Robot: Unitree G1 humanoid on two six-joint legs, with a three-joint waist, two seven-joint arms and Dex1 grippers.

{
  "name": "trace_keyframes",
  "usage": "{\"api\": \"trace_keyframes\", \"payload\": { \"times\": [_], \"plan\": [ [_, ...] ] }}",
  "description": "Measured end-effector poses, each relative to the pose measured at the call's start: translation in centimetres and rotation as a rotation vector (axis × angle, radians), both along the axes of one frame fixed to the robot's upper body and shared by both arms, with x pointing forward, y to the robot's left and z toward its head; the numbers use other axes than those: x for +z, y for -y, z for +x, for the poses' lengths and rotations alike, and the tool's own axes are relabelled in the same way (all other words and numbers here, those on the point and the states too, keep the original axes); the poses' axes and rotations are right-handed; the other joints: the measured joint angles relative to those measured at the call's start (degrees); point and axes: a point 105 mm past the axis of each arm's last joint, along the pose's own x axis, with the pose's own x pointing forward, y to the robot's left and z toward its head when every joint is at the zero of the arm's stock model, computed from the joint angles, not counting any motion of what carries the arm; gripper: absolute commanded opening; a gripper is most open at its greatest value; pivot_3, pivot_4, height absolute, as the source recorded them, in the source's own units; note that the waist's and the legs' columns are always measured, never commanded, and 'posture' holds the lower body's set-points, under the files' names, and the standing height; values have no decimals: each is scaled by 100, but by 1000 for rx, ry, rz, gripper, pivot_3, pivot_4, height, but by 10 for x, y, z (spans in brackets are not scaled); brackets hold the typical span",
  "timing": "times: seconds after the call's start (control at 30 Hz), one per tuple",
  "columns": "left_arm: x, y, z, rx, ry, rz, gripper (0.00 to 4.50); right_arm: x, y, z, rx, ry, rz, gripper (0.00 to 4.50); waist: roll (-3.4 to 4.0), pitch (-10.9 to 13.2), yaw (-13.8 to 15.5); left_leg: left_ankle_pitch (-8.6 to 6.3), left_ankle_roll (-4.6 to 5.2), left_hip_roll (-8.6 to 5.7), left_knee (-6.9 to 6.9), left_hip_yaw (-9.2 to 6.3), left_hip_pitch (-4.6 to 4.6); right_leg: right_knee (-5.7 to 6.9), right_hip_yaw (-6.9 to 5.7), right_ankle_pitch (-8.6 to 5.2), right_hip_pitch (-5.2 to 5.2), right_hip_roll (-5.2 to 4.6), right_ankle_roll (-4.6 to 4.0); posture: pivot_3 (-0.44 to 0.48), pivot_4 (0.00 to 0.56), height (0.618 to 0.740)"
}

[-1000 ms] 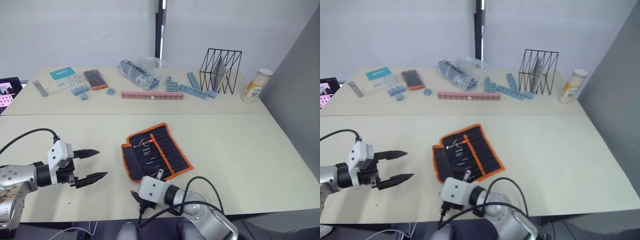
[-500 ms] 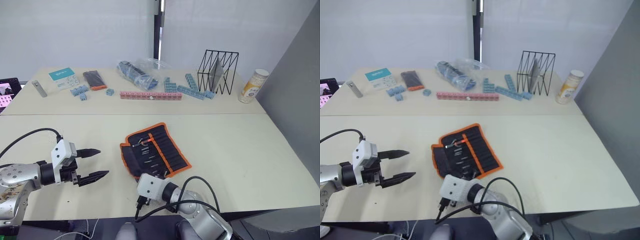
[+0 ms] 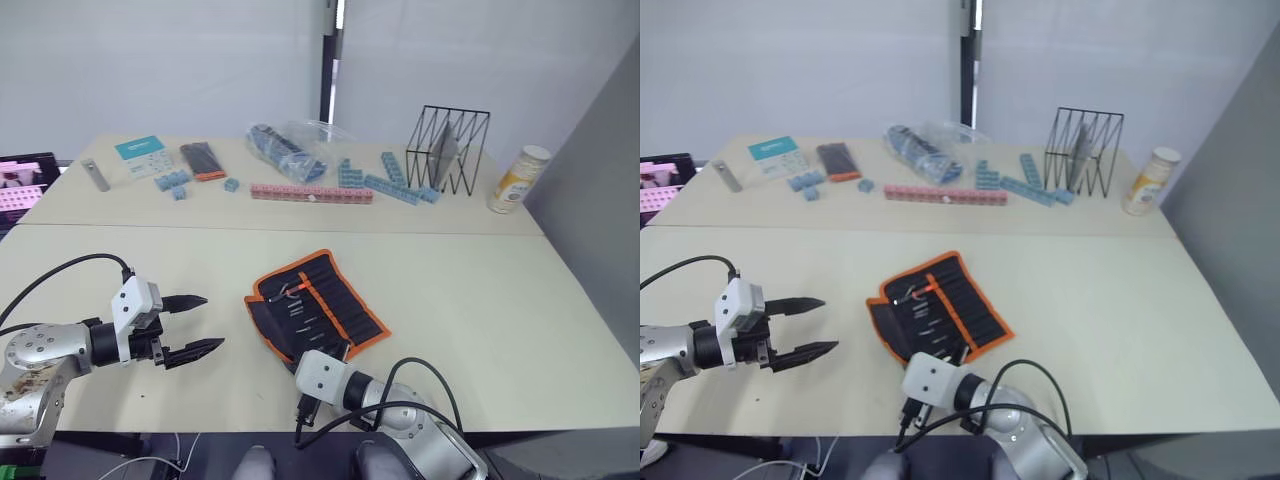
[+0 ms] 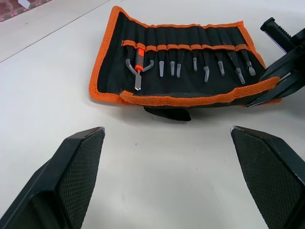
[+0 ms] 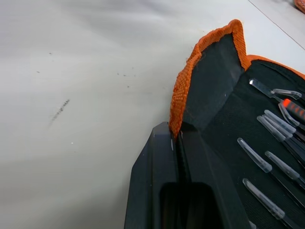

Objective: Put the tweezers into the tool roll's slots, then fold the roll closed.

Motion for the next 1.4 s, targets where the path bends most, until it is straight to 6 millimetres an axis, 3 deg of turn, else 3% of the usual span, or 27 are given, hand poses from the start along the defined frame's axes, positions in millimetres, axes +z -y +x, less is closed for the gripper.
{"api": "trace_keyframes", "payload": {
  "times": [0.2, 0.37, 0.67, 0.93, 1.03, 1.4],
  "plan": [
    [-4, 21, 10, -163, 8, 47, 4500, -5, 31, -12, 86, -31, -61, 31, 33, 21, 18, 0, -2, -5, 5, 27, 6, -8, 20, 1, 10, -8, 4, 0, 150, 702],
    [-16, 39, 22, -355, 69, 128, 4500, -2, 51, -7, 137, -10, -123, 31, 33, 22, 39, 1, -1, -6, 12, 30, 5, -12, 22, 3, 14, -6, 7, 0, 150, 702],
    [-35, 73, 42, -624, 155, 195, 4500, 5, 67, 4, 146, -23, -135, 31, 31, 23, 61, 0, 0, -10, 15, 30, -1, -15, 24, 5, 15, -7, 10, 0, 150, 702],
    [-30, 84, 56, -723, 229, 254, 4500, 6, 76, 14, 103, -24, -143, 31, 30, 24, 52, 0, 0, -10, 16, 30, -1, -14, 24, 5, 17, -7, 13, 0, 150, 702],
    [-35, 88, 55, -744, 223, 247, 3680, 6, 77, 15, 92, -20, -139, 0, 30, 24, 48, 0, 0, -11, 16, 30, -1, -14, 25, 6, 17, -8, 14, 0, 150, 702],
    [-40, 94, 50, -797, 224, 246, 31, 7, 78, 19, 58, -12, -135, 0, 30, 24, -13, 1, 1, -11, 16, 29, 0, -12, 25, 6, 18, -7, 15, 0, 150, 702]
  ]
}}
